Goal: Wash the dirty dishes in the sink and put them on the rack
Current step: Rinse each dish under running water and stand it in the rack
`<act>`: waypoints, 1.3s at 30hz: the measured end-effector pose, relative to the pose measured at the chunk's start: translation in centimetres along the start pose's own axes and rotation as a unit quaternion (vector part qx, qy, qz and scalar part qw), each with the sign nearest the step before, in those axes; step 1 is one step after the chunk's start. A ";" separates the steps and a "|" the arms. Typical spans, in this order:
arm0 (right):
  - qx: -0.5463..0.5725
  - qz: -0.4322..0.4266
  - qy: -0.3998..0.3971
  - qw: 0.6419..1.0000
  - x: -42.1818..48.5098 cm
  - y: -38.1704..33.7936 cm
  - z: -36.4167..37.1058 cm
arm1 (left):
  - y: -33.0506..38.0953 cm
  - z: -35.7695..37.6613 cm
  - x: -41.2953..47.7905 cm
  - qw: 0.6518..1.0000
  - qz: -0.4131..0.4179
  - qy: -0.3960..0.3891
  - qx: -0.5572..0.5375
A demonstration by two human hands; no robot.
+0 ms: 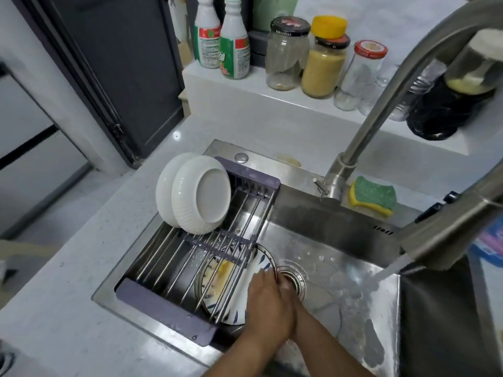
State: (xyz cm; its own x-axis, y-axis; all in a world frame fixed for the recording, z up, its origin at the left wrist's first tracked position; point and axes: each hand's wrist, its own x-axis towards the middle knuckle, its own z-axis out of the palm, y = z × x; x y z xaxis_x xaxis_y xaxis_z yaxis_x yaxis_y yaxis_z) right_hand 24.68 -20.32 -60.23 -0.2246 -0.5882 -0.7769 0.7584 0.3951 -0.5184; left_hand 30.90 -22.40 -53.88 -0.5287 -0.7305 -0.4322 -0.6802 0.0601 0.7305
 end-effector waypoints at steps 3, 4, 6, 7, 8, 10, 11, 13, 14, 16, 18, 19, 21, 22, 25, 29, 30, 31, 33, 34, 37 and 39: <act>0.079 0.042 0.025 0.996 1.5 0.6 -0.4 | -1.5 0.2 1.2 0.993 -0.081 -0.027 0.079; 0.082 0.057 0.032 0.994 2.0 1.0 -0.6 | -1.8 0.2 1.5 0.990 -0.111 -0.027 0.087; 0.040 0.066 0.060 0.995 2.9 1.3 -1.0 | -2.0 0.3 2.2 0.982 -0.167 -0.029 0.079; 0.002 0.059 0.068 0.996 3.3 1.3 -1.1 | -2.1 0.3 2.4 0.979 -0.188 -0.032 0.068; -0.028 0.051 0.080 0.995 3.4 1.2 -1.1 | -2.3 0.4 2.7 0.976 -0.206 -0.035 0.056; -0.089 0.023 0.109 0.990 3.7 0.5 -1.2 | -2.9 0.3 3.3 0.973 -0.225 -0.044 0.037; -0.110 0.016 0.109 0.988 4.0 0.2 -1.1 | -3.1 0.2 3.4 0.974 -0.217 -0.048 0.051; -0.132 0.029 0.107 0.985 4.5 -0.3 -1.2 | -3.8 0.5 3.9 0.972 -0.197 -0.034 0.121; -0.144 0.027 0.108 0.983 5.7 -0.1 -1.8 | -4.0 0.5 4.2 0.969 -0.202 -0.021 0.143; -0.150 0.014 0.089 0.985 8.1 0.8 -3.6 | -4.7 0.9 4.5 0.962 -0.221 -0.008 0.158; -0.140 0.013 0.081 0.987 6.8 0.0 -3.3 | -5.3 1.6 4.8 0.962 -0.226 -0.026 0.153; -0.139 0.011 0.080 0.987 5.7 -0.7 -2.7 | -5.3 2.0 4.9 0.960 -0.226 -0.042 0.158; -0.128 0.007 0.084 0.988 4.7 -1.0 -2.4 | -4.7 2.1 4.6 0.964 -0.209 -0.056 0.157; -0.116 0.000 0.086 0.990 4.5 -1.1 -2.7 | -4.3 2.1 4.4 0.965 -0.199 -0.062 0.159; -0.093 -0.017 0.103 0.990 4.5 -1.0 -4.3 | -3.0 2.4 4.2 0.967 -0.167 -0.071 0.179; -0.071 -0.027 0.103 0.992 3.7 -1.0 -6.0 | -3.4 3.5 4.1 0.963 -0.121 -0.087 0.224; -0.067 -0.028 0.096 0.993 3.6 -1.0 -6.5 | -3.6 3.9 4.2 0.962 -0.108 -0.088 0.233; -0.067 -0.028 0.097 0.993 3.3 -1.1 -6.9 | -3.7 4.3 4.2 0.962 -0.097 -0.089 0.241; -0.064 -0.035 0.098 0.992 2.9 -1.2 -7.5 | -3.7 5.0 4.2 0.961 -0.083 -0.091 0.249; -0.068 -0.038 0.101 0.992 2.8 -1.1 -7.9 | -3.6 5.2 4.2 0.961 -0.077 -0.095 0.249; -0.059 -0.049 0.130 0.988 2.4 -0.9 -9.2 | -3.2 5.3 3.8 0.955 -0.046 -0.124 0.265; -0.034 -0.057 0.131 0.989 1.7 -0.7 -10.1 | -3.2 5.2 3.5 0.936 -0.007 -0.149 0.319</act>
State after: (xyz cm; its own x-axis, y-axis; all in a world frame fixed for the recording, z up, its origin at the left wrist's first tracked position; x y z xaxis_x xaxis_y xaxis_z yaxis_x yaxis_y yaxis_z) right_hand 17.54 -14.47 -64.81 -0.4644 -0.4329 -0.7726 0.6772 0.3886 -0.6248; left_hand 28.55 -21.64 -60.44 -0.5709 -0.5181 -0.6370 -0.8027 0.5153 0.3003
